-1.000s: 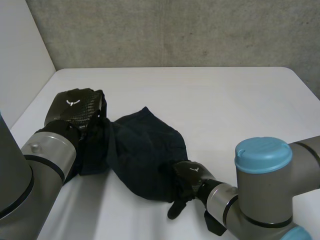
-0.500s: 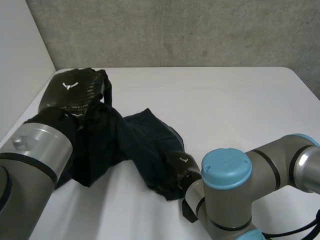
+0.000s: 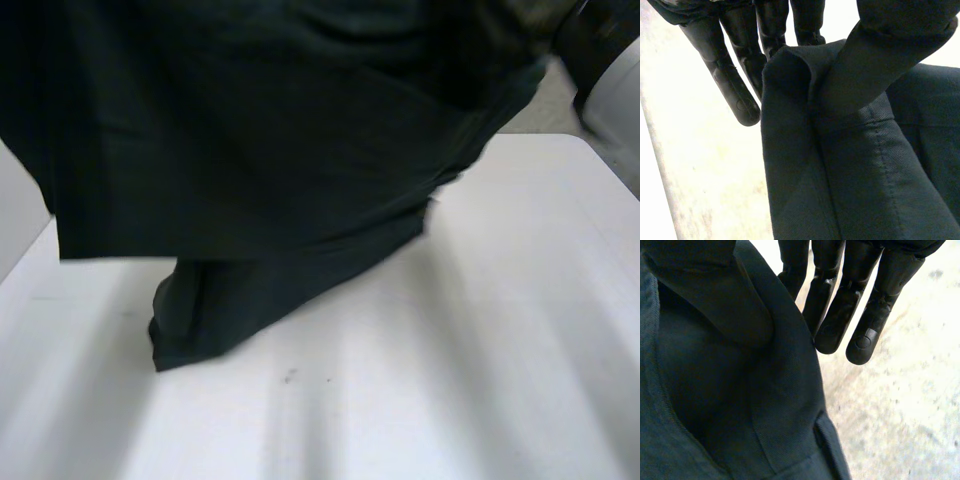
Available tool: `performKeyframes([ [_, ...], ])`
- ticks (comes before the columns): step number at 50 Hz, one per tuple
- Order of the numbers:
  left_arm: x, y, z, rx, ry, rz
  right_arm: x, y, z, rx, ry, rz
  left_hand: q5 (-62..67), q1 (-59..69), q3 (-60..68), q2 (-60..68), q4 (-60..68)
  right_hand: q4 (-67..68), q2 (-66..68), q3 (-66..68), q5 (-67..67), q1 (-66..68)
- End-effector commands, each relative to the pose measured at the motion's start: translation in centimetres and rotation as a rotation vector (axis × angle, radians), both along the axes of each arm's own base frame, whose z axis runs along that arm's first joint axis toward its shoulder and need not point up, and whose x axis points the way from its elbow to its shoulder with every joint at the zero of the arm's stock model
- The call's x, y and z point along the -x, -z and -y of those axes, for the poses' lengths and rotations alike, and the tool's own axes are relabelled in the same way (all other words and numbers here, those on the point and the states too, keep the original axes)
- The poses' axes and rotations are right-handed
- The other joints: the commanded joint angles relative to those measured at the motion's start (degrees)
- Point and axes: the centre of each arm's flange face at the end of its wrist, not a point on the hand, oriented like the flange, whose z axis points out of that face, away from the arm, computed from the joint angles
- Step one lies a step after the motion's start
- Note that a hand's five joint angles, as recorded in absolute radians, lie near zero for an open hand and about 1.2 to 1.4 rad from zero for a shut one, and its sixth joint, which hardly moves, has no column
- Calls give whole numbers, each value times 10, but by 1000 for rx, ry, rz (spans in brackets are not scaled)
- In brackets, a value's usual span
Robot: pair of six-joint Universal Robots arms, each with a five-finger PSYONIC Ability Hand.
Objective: Fold the shorts.
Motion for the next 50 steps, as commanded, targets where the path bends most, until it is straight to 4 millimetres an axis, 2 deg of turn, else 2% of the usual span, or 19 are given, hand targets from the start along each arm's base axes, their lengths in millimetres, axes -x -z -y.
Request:
performKeyframes([
  [1, -11, -37, -18, 59, 1, -26, 16, -60, -32, 55, -33, 39, 140, 151, 118, 113, 111, 119, 126, 124, 138, 239],
  [7, -7, -27, -5, 20, -10, -3, 17, -62, -28, 49, -19, 37, 140, 151, 118, 113, 111, 119, 126, 124, 138, 239],
  [10, 1, -9, 21, -46, -27, 34, 15, -52, -15, 16, -3, 18, 140, 151, 118, 113, 111, 119, 126, 124, 138, 239],
  [12, 4, -1, 35, -75, -40, 50, 9, -33, 7, -35, 15, -15, 140, 151, 118, 113, 111, 119, 126, 124, 138, 239],
  [15, 10, 15, 71, -107, -71, 74, -1, -8, 35, -92, 27, -51, 140, 151, 118, 113, 111, 119, 126, 124, 138, 239],
  [16, 14, 23, 92, -108, -82, 76, -4, -2, 41, -104, 28, -62, 140, 151, 118, 113, 111, 119, 126, 124, 138, 239],
  [18, 18, 35, 115, -116, -96, 81, -11, 12, 54, -121, 30, -88, 140, 151, 118, 113, 111, 119, 126, 124, 138, 239],
  [20, 28, 57, 147, -132, -100, 91, -23, 37, 74, -140, 30, -132, 140, 151, 118, 113, 111, 119, 126, 124, 138, 239],
  [22, 36, 71, 166, -138, -99, 99, -30, 54, 89, -144, 39, -154, 140, 151, 118, 113, 111, 119, 126, 124, 138, 239],
  [23, 41, 80, 176, -145, -96, 104, -35, 69, 103, -140, 59, -162, 140, 151, 118, 113, 111, 119, 126, 124, 138, 239],
  [28, 73, 131, 231, -125, -84, 144, -46, 110, 147, -81, 188, -126, 140, 151, 118, 113, 111, 119, 126, 124, 138, 239],
  [32, 93, 150, 263, -33, -86, 141, -51, 130, 177, 55, 290, -90, 140, 151, 118, 113, 111, 119, 126, 124, 138, 239],
  [37, 115, 160, 281, 86, -69, 99, -59, 145, 196, 220, 358, -95, 137, 147, 114, 110, 107, 119, 126, 124, 138, 239],
  [38, 117, 162, 283, 101, -66, 93, -60, 149, 199, 237, 364, -103, -49, -39, -72, -76, -79, -47, -40, -42, -28, 73],
  [39, 122, 165, 285, 124, -57, 83, -61, 154, 200, 235, 360, -116, -473, -462, -495, -500, -502, -345, -338, -340, -326, -225],
  [40, 125, 167, 285, 131, -51, 82, -61, 159, 201, 226, 361, -124, -560, -549, -582, -587, -589, -581, -574, -576, -562, -461],
  [46, 133, 186, 279, 87, -34, 97, -57, 169, 193, 150, 349, -157, -560, -549, -582, -587, -589, -581, -574, -576, -562, -461],
  [49, 131, 200, 270, 12, -42, 127, -45, 167, 184, 69, 345, -162, -560, -549, -582, -587, -589, -581, -574, -576, -562, -461],
  [50, 127, 195, 266, -2, -49, 131, -42, 164, 179, 41, 341, -156, -560, -549, -582, -587, -589, -581, -574, -576, -562, -461],
])
